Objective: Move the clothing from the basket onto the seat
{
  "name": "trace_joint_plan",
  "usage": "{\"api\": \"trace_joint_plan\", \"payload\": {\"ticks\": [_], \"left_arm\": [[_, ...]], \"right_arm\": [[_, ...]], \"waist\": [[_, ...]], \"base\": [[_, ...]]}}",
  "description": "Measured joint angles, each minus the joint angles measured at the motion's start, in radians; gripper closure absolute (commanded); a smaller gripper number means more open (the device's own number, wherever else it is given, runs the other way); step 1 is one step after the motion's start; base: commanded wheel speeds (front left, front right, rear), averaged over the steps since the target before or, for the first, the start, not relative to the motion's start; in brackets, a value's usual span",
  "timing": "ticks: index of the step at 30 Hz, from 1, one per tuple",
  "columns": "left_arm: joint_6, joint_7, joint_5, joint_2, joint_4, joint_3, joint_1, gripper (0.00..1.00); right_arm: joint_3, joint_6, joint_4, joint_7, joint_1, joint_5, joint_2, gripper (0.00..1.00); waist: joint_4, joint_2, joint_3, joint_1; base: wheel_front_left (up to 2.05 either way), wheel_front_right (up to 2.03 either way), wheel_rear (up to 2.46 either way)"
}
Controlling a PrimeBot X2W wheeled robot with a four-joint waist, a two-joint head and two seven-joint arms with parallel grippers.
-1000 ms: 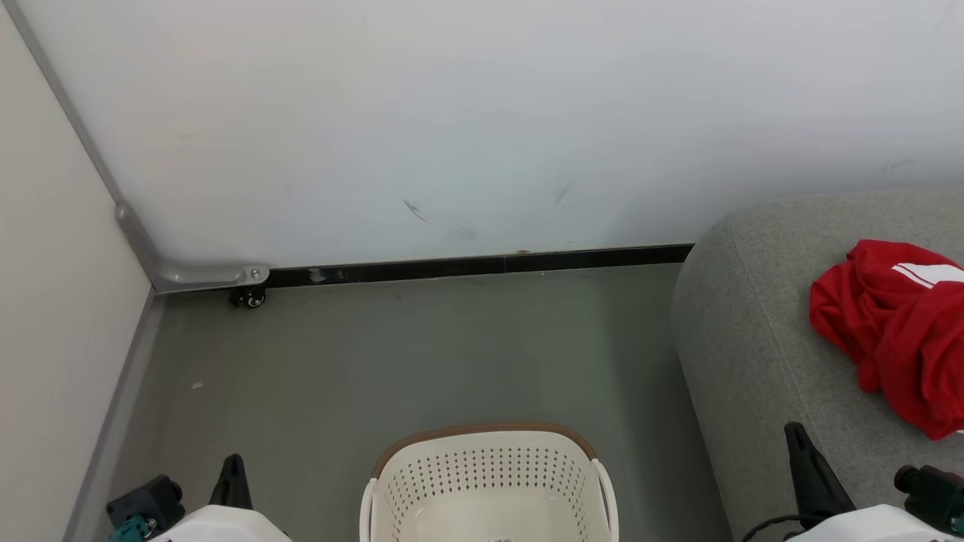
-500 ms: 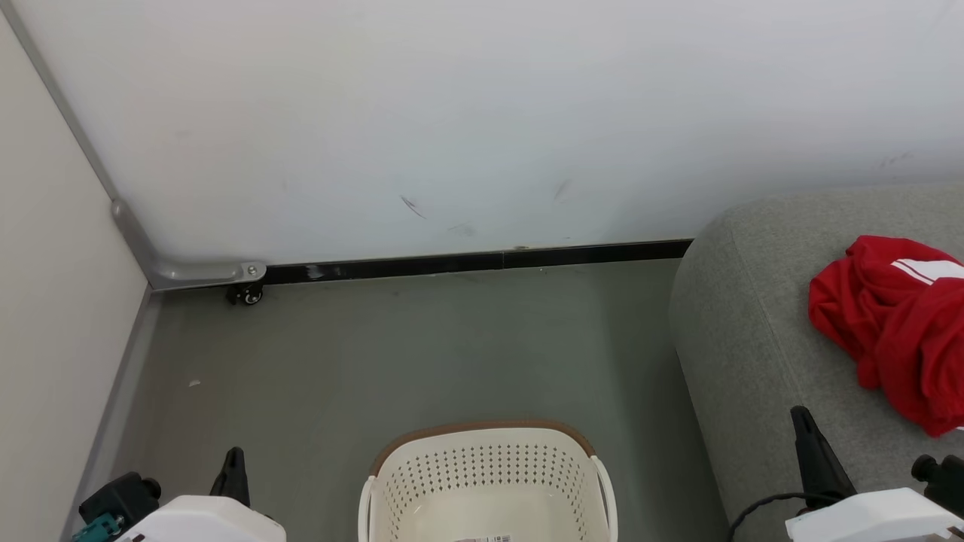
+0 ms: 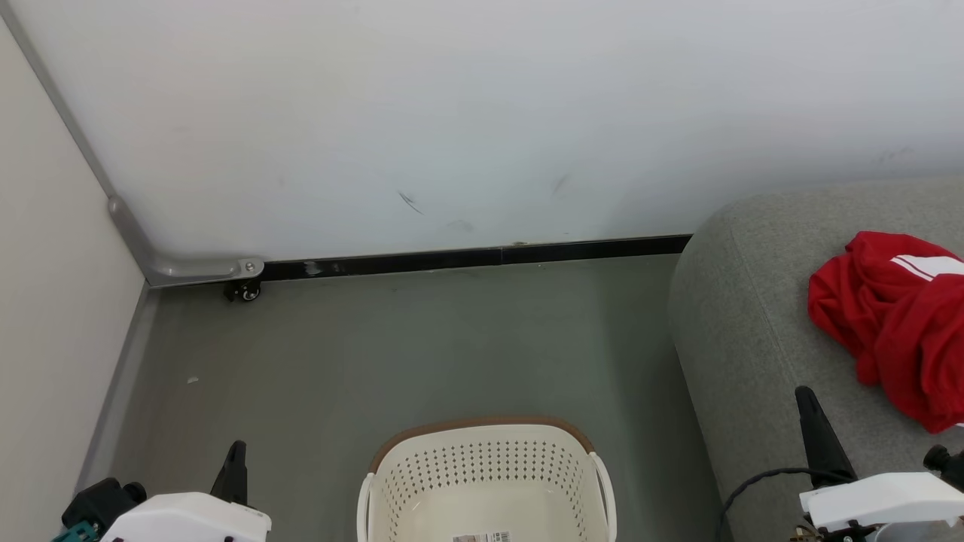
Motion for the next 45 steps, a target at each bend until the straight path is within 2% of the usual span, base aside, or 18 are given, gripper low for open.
{"api": "trace_joint_plan", "payload": {"ticks": [13, 45], "left_arm": [[-0.047, 0.035, -0.186, -0.003, -0.029, 0.026, -0.018, 1.0], [-0.118, 0.118, -0.623, -0.023, -0.113, 0.09, -0.033, 1.0]], "right_arm": [[-0.005, 0.0, 0.017, 0.01, -0.037, 0.184, -0.001, 1.0], [-0.027, 0.0, 0.03, 0.049, -0.104, 0.627, -0.003, 1.0]], "waist": [[-0.003, 0.0, 0.01, -0.0007], [-0.01, 0.0, 0.029, -0.001]], "base": [[0.0, 0.0, 0.0], [0.0, 0.0, 0.0]]}}
